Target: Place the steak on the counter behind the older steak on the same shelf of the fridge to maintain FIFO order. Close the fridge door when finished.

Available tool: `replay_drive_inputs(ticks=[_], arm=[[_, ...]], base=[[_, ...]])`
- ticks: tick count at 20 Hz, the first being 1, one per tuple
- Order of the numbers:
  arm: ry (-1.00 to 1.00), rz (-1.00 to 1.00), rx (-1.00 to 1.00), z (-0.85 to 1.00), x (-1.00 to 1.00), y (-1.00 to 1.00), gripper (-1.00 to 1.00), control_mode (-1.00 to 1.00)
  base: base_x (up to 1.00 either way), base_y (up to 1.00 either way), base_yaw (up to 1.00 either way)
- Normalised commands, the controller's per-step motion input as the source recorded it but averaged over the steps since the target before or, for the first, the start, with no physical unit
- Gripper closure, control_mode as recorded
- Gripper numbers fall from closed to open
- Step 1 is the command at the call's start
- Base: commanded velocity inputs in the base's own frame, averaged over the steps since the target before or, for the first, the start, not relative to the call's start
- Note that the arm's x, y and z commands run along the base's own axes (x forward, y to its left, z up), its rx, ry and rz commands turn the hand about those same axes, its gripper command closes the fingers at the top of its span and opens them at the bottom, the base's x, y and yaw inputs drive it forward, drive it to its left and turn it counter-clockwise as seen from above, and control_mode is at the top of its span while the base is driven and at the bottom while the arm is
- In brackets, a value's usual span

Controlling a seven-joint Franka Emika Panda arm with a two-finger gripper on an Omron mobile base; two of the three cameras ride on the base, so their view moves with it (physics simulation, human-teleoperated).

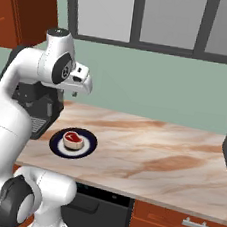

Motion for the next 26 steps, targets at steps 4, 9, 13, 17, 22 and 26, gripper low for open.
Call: replay_drive_inputs(ticks=[4, 9, 13, 17, 22, 26], arm=[[-0.01, 0.00, -0.01, -0.14, -0.08, 0.00, -1.00, -1.00], [0.07, 0.03, -0.05, -0.82, -0.02, 0.03, -1.00, -1.00], [0.00, 0.31, -0.01, -0.74, -0.14, 0.00, -1.00, -1.00], [-0.09, 0.41, 0.00, -0.10, 0.01, -0.19, -1.00, -1.00], [-0.03, 0.49, 0.00, -0.43, 0.01, -0.04, -1.00, -1.00], [0.01, 0.42, 0.00, -0.44, 0.31, 0.01, -1.00, -1.00]], base=[[0.00, 0.00, 0.00], [0.00, 0.00, 0.00], [0.00, 0.00, 0.00], [0.00, 0.00, 0.00], [0.00, 0.00, 0.00], [0.00, 0.00, 0.00]])
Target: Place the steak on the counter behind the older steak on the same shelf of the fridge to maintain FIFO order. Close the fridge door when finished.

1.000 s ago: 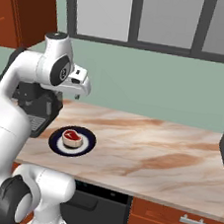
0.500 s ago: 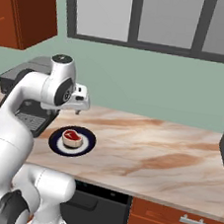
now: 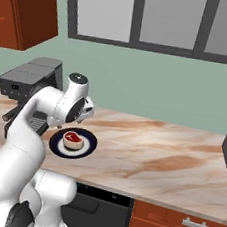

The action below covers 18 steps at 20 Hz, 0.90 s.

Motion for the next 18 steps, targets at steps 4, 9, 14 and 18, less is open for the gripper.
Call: replay_drive_inputs(ticks=[4, 9, 14, 18], arm=[[0.12, 0.13, -0.04, -0.66, 0.76, 0.20, -1.00, -1.00], [0.07, 0.12, -0.01, -0.84, 0.73, 0.00, -1.00, -1.00], [0.17, 0.06, -0.03, -0.59, 0.65, 0.02, -1.00, -1.00], [0.05, 0.01, -0.11, -0.14, -0.06, 0.04, -1.00, -1.00]], base=[[0.00, 0.00, 0.00], [0.00, 0.00, 0.00], [0.00, 0.00, 0.00], [0.00, 0.00, 0.00]])
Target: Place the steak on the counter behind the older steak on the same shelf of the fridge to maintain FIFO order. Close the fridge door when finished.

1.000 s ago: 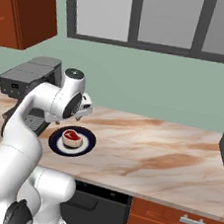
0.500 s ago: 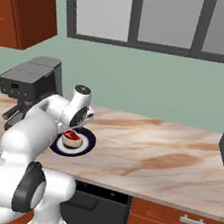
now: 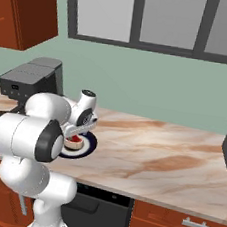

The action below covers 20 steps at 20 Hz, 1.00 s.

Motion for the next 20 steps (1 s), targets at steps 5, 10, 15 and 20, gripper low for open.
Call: replay_drive_inputs(ticks=[5, 10, 15, 20], arm=[[0.00, 0.00, -0.13, -0.17, -0.04, 0.11, -1.00, -1.00], [-0.02, 0.03, -0.11, -0.29, -0.08, 0.06, -1.00, -1.00], [-0.02, 0.04, -0.08, -0.33, -0.04, 0.02, -1.00, -1.00], [-0.07, 0.02, -0.02, -0.11, -0.22, -0.02, -1.00, -1.00]], base=[[0.00, 0.00, 0.00], [0.00, 0.00, 0.00], [0.00, 0.00, 0.00], [0.00, 0.00, 0.00]])
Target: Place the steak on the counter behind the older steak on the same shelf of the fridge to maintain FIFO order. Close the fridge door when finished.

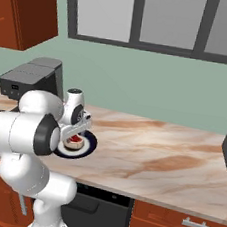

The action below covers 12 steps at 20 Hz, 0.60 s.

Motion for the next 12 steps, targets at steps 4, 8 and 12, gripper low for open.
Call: replay_drive_inputs(ticks=[4, 8, 12], arm=[[0.00, 0.01, 0.00, -0.13, -0.02, 0.00, -1.00, -1.00], [0.00, 0.04, -0.03, -0.33, 0.03, 0.01, -1.00, -1.00], [0.01, 0.08, -0.03, -0.43, 0.12, 0.13, -1.00, -1.00]], base=[[0.00, 0.00, 0.00], [0.00, 0.00, 0.00], [0.00, 0.00, 0.00]])
